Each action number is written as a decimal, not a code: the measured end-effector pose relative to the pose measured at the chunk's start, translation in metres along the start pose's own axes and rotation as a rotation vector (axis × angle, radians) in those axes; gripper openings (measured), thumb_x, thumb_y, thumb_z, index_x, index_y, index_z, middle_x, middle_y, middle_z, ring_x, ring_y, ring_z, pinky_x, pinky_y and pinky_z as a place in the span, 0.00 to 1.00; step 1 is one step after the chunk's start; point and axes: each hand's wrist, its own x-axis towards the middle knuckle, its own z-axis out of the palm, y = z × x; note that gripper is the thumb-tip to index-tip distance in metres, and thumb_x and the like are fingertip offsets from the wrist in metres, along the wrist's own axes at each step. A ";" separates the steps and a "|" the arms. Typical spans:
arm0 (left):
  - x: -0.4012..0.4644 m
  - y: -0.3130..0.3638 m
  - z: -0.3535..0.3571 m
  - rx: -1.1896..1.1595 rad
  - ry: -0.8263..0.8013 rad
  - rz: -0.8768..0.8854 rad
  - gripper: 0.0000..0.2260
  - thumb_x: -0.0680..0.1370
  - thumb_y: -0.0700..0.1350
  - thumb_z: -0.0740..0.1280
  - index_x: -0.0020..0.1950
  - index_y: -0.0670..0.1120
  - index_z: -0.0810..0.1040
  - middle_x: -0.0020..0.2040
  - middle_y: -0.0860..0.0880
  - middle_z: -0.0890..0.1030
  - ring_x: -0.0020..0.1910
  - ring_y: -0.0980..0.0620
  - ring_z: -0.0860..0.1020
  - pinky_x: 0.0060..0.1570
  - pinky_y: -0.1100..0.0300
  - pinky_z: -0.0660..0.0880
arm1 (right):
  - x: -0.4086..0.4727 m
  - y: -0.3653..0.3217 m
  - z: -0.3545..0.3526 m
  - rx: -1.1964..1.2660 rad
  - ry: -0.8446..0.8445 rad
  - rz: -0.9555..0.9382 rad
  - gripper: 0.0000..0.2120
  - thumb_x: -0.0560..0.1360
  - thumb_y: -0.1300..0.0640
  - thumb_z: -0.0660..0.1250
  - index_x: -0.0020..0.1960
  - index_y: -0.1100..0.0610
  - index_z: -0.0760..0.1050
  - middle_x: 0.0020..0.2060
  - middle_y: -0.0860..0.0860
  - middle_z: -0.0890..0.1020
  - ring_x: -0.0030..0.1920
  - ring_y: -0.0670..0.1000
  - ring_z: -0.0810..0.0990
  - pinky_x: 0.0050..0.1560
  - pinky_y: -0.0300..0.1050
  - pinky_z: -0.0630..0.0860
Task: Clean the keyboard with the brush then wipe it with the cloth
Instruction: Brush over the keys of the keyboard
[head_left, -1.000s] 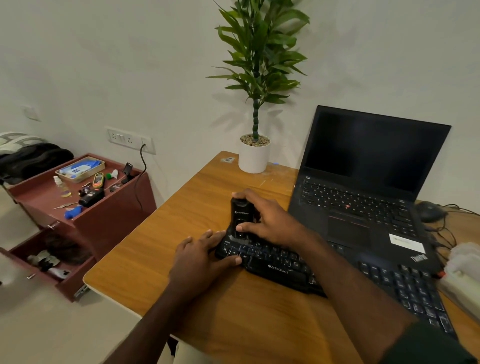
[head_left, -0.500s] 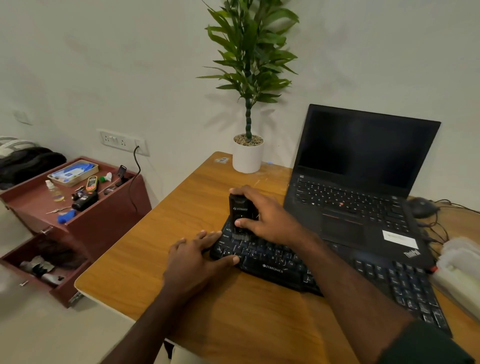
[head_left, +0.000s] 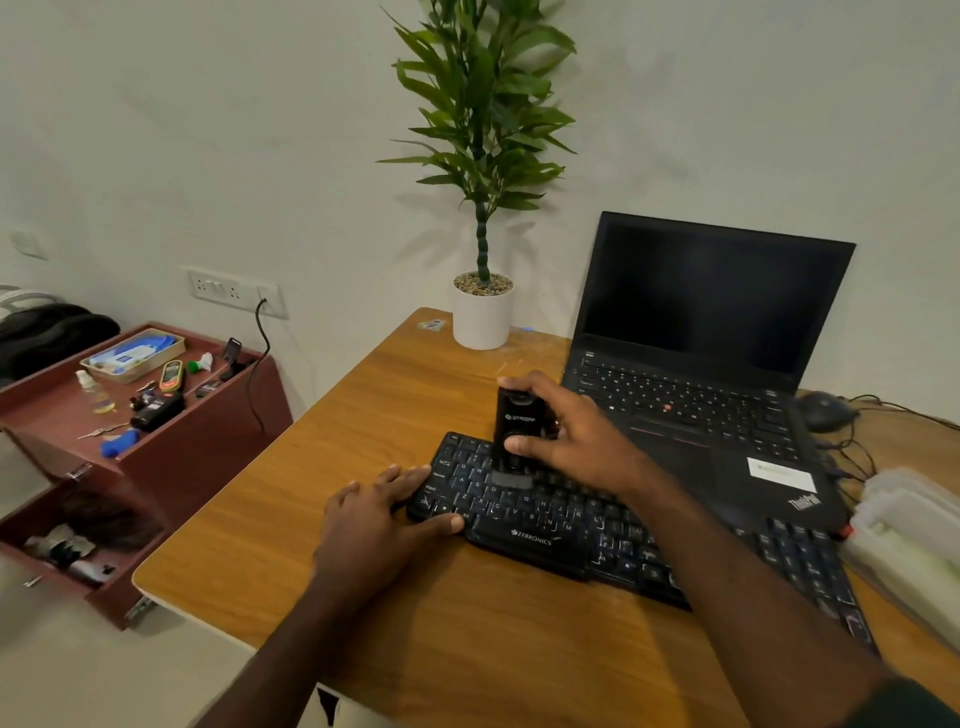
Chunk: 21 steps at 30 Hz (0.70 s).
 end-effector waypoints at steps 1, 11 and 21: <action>0.001 0.000 0.000 -0.001 0.000 -0.001 0.43 0.60 0.84 0.59 0.72 0.68 0.66 0.77 0.53 0.67 0.74 0.44 0.66 0.73 0.43 0.60 | 0.002 -0.002 0.007 0.031 0.055 -0.016 0.27 0.76 0.61 0.73 0.69 0.40 0.69 0.59 0.42 0.75 0.56 0.43 0.78 0.46 0.36 0.81; 0.001 -0.001 0.001 -0.018 0.015 -0.001 0.44 0.58 0.84 0.59 0.72 0.69 0.67 0.76 0.54 0.68 0.73 0.44 0.66 0.72 0.44 0.62 | -0.016 0.010 -0.007 -0.178 -0.115 0.046 0.28 0.77 0.57 0.72 0.69 0.34 0.67 0.59 0.48 0.77 0.57 0.47 0.80 0.55 0.51 0.83; -0.001 0.004 -0.002 -0.007 0.008 0.011 0.44 0.59 0.84 0.58 0.72 0.68 0.67 0.76 0.52 0.67 0.74 0.44 0.65 0.73 0.43 0.59 | -0.015 0.008 -0.002 0.014 0.059 0.015 0.29 0.75 0.60 0.74 0.67 0.35 0.71 0.62 0.51 0.77 0.61 0.53 0.79 0.54 0.54 0.84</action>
